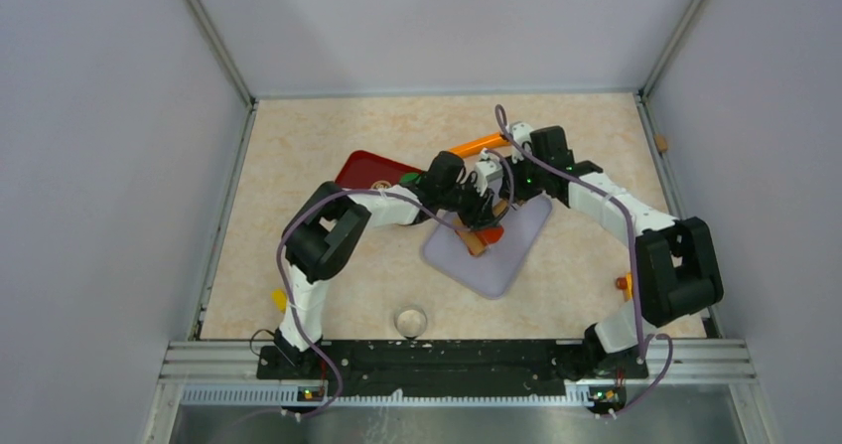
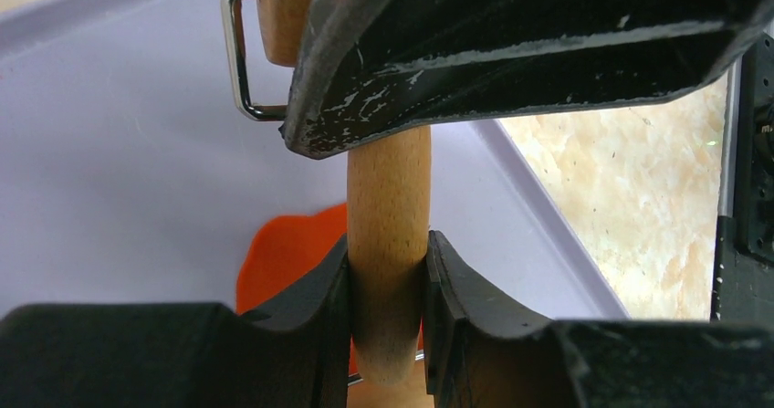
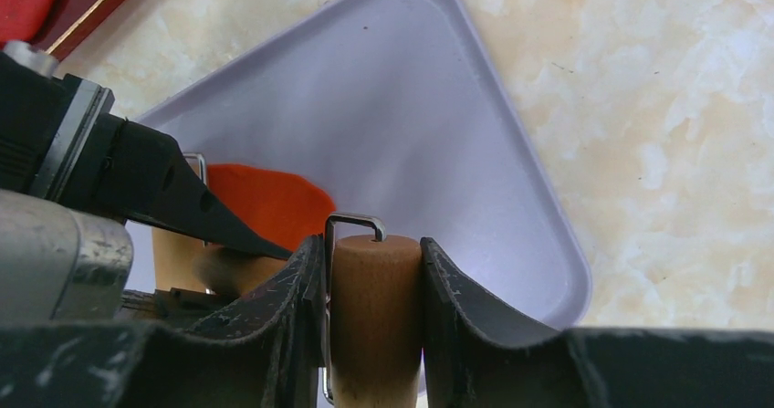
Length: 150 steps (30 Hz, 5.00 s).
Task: Roll out the dumpling wrappers from the dough
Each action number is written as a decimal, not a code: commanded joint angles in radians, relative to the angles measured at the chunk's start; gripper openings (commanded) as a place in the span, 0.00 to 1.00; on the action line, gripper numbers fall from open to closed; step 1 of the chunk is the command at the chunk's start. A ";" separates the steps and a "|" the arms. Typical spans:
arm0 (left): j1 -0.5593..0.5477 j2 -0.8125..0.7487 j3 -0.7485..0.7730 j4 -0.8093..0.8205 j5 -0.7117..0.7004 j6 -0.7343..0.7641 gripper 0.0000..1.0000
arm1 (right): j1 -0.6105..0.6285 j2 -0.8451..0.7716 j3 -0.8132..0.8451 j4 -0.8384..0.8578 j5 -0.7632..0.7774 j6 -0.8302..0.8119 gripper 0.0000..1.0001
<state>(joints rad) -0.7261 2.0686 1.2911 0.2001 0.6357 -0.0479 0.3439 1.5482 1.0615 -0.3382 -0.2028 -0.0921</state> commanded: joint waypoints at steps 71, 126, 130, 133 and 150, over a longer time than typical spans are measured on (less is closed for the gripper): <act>0.005 -0.067 0.216 -0.057 -0.059 -0.099 0.00 | 0.048 -0.121 0.119 -0.236 -0.144 -0.029 0.00; 0.026 -0.135 -0.020 -0.124 -0.161 0.039 0.00 | 0.207 -0.070 -0.059 -0.016 -0.037 -0.088 0.00; 0.024 -0.164 0.041 -0.126 -0.149 0.039 0.00 | 0.184 -0.106 0.045 -0.122 -0.085 -0.086 0.00; 0.014 -0.148 0.090 -0.125 -0.143 0.039 0.00 | 0.139 -0.124 0.080 -0.200 -0.121 -0.069 0.00; -0.044 0.026 0.140 -0.015 -0.131 0.085 0.00 | 0.024 -0.216 -0.095 -0.194 -0.089 -0.092 0.00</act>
<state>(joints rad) -0.7719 2.0480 1.3624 0.1047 0.6506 0.0303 0.3122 1.3720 1.0183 -0.4374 -0.2062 -0.1043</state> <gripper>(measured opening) 0.330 0.341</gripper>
